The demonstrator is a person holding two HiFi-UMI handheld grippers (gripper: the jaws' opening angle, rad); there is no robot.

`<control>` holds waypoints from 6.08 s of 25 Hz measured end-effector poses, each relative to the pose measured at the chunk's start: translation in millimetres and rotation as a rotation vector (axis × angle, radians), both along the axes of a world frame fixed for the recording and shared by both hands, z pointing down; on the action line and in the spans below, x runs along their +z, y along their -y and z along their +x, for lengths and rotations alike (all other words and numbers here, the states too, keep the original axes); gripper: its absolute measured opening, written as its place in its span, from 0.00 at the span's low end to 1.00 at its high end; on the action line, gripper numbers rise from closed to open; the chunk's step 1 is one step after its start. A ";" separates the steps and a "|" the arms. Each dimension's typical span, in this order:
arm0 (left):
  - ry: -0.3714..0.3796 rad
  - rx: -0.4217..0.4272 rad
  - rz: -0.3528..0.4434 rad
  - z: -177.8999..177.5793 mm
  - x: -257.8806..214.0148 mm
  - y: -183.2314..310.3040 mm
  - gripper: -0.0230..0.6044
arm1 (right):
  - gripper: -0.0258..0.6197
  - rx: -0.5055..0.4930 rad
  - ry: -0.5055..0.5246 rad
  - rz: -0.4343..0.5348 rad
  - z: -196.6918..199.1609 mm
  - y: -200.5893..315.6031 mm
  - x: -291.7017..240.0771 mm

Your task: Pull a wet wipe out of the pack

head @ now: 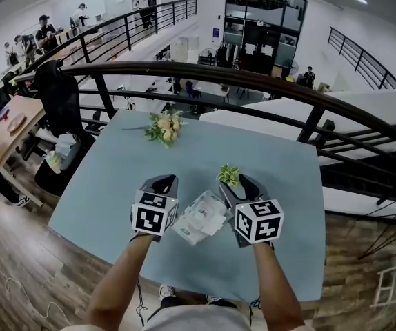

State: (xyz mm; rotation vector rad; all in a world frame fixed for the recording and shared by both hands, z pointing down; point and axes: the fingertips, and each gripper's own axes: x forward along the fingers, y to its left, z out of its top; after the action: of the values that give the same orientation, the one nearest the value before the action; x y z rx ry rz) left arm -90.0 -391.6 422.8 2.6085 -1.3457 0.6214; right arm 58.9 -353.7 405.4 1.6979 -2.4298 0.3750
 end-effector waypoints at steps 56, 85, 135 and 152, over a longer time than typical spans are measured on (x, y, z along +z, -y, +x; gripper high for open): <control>0.000 0.227 -0.056 -5.2 53.9 -7.0 0.03 | 0.39 0.144 -0.041 -0.192 -43.5 -29.4 79.8; 0.009 0.046 -0.161 -33.2 101.4 -27.2 0.03 | 0.39 -0.130 -0.141 -0.358 -72.8 -21.0 148.1; 0.068 -0.105 -0.202 -43.3 122.9 -54.1 0.03 | 0.09 -0.326 -0.201 -0.461 -81.3 -24.4 197.3; 0.102 -0.070 -0.159 -34.8 103.6 -47.6 0.03 | 0.07 -0.305 -0.176 -0.443 -75.3 -22.2 180.8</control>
State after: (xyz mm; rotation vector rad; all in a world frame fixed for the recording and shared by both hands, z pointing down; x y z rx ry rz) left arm -124.9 -344.0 526.4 2.4240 -1.3490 0.8250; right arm -16.4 -331.5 586.2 1.1122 -2.2172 0.6322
